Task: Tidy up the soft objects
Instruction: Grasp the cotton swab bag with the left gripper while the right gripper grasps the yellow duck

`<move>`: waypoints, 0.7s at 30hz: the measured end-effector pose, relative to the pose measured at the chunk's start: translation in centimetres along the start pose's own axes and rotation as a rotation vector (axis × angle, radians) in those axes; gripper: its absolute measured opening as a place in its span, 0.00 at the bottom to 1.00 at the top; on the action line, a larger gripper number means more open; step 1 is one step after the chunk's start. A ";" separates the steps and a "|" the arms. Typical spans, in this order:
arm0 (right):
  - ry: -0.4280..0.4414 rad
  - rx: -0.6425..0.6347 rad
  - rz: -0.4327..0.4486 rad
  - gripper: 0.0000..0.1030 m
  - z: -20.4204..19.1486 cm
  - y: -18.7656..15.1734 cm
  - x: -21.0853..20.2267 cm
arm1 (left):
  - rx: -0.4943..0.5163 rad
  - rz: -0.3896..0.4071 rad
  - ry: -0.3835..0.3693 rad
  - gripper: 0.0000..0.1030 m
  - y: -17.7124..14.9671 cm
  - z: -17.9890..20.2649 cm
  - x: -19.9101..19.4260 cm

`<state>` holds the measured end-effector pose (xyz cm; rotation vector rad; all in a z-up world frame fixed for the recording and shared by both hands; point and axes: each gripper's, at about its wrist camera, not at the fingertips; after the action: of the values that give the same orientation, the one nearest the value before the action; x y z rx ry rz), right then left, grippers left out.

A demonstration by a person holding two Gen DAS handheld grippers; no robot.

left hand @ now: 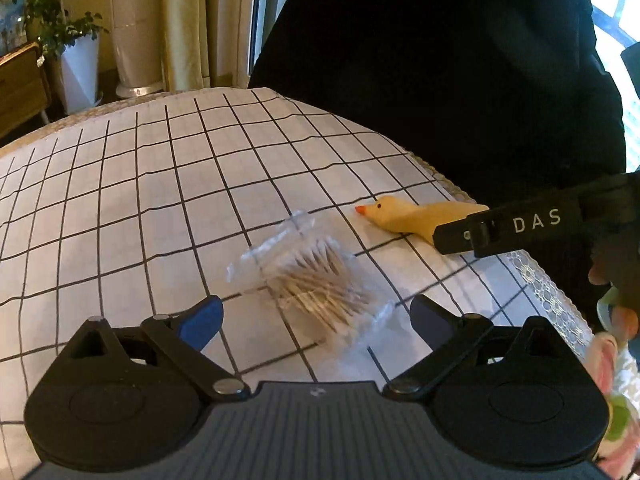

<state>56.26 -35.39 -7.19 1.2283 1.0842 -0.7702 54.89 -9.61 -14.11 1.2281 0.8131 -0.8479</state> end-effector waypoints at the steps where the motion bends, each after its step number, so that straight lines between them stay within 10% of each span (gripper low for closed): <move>1: 0.010 0.006 0.007 0.91 0.0 0.0 0.2 | 0.001 -0.004 -0.014 0.98 0.1 0.0 0.3; 9: -0.028 -0.001 0.008 0.82 -0.8 0.3 1.6 | 0.008 -0.001 0.024 0.96 0.1 -0.1 1.9; 21: -0.057 0.041 0.032 0.45 -0.8 -0.2 1.8 | 0.048 0.017 0.009 0.43 0.0 0.0 1.3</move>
<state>56.51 -34.50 -8.93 1.2475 1.0046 -0.8018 55.44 -9.70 -15.23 1.2799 0.7931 -0.8530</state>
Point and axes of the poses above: each gripper's, at about its wrist camera, not at the fingertips, and x roughly the way its jaws point, z to its right, y to its top, and after that the axes turned 12 degrees about -z, right-handed
